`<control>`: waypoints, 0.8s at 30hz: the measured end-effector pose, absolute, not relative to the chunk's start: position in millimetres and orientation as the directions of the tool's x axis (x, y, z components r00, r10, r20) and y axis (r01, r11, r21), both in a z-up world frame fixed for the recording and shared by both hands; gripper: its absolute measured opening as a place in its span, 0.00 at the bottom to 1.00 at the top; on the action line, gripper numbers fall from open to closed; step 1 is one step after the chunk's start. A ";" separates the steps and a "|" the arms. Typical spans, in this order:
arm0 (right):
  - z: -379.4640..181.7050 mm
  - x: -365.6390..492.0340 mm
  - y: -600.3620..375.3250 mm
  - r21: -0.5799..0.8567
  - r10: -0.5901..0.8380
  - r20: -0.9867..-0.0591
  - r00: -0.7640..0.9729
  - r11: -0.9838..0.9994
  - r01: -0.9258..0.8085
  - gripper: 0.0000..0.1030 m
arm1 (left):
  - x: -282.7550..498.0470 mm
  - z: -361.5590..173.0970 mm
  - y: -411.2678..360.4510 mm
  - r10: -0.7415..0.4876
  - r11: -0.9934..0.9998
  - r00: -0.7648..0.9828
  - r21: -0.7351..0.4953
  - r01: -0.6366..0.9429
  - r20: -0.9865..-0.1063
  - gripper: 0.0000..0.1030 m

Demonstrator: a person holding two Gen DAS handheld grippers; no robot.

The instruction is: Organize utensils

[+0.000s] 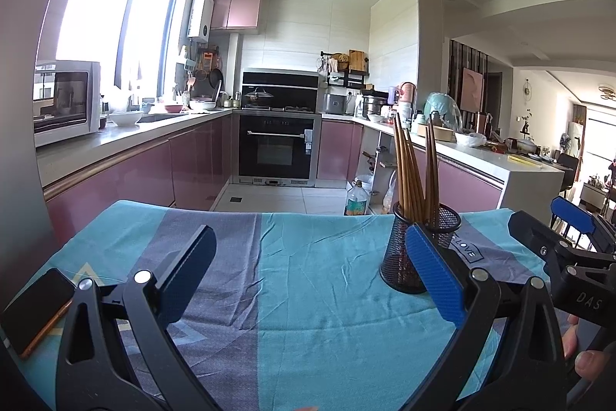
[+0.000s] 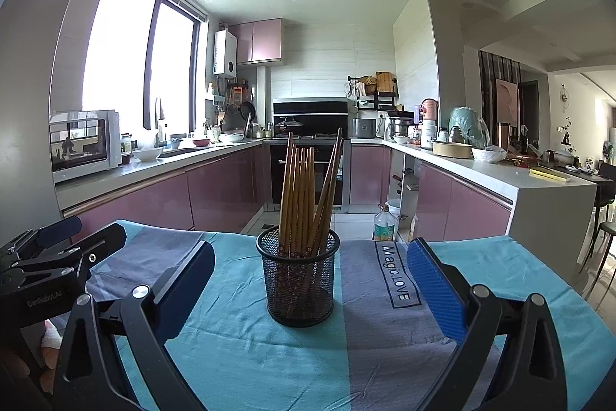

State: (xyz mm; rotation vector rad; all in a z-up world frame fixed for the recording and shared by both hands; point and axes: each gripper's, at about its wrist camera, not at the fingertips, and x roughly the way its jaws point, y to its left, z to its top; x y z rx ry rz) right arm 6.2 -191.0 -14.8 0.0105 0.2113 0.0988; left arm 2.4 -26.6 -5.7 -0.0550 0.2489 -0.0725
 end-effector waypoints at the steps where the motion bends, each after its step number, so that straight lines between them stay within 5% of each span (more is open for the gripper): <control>1: -14.6 6.2 -191.4 0.022 0.098 -0.209 0.973 0.995 -0.096 0.94 | 2.4 -6.7 -27.0 -0.079 0.996 0.967 -0.062 0.066 -0.244 0.94; 24: -13.7 6.6 -191.9 0.023 0.096 -0.213 0.972 0.995 -0.094 0.94 | 1.7 -10.8 -28.1 -0.091 0.995 0.964 -0.064 0.077 -0.249 0.94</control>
